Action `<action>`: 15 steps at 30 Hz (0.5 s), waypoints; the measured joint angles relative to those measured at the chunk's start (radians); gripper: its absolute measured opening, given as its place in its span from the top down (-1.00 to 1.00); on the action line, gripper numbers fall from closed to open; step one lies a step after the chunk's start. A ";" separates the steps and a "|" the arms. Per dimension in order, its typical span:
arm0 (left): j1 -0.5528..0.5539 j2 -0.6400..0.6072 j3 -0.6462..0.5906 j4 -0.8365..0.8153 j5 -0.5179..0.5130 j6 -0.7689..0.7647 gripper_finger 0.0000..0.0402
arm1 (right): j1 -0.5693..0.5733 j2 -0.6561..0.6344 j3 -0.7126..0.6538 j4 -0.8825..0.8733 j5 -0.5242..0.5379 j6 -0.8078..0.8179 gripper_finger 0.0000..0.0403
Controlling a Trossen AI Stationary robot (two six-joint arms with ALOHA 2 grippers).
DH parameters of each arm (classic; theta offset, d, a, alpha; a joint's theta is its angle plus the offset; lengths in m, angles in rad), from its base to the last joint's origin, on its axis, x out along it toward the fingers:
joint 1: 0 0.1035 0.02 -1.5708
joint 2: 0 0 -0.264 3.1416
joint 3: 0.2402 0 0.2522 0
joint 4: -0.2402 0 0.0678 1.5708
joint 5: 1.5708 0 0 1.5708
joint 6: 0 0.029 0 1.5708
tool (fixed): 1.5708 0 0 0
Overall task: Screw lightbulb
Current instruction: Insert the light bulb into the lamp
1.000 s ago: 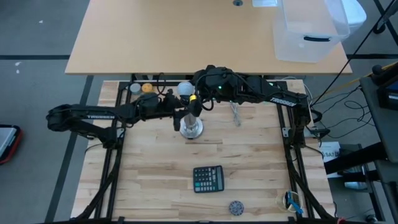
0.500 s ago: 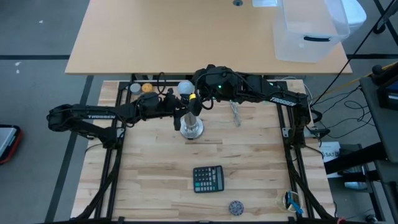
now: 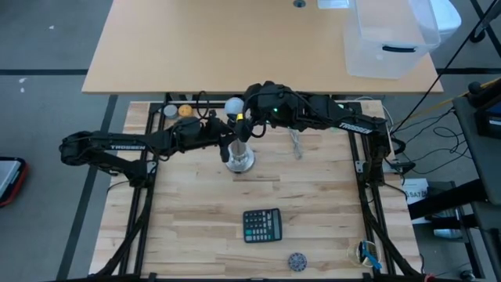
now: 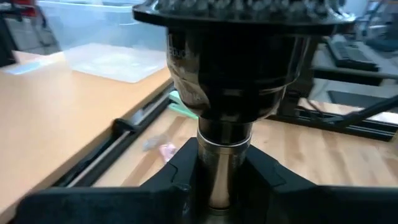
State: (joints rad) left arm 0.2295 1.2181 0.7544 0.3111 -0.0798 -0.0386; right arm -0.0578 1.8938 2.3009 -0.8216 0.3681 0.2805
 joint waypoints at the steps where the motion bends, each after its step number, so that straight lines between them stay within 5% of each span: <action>1: 0.000 0.006 0.000 0.005 -0.012 0.001 0.64 | 0.000 0.002 0.000 0.001 0.008 0.002 -0.38; 15: 0.001 0.148 0.001 0.179 -0.070 -0.035 0.64 | 0.000 0.013 0.001 0.002 0.060 -0.120 -0.40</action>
State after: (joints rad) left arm 0.2306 1.3659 0.7555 0.4898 -0.1499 -0.0738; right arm -0.0582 1.9072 2.3016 -0.8200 0.4286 0.1603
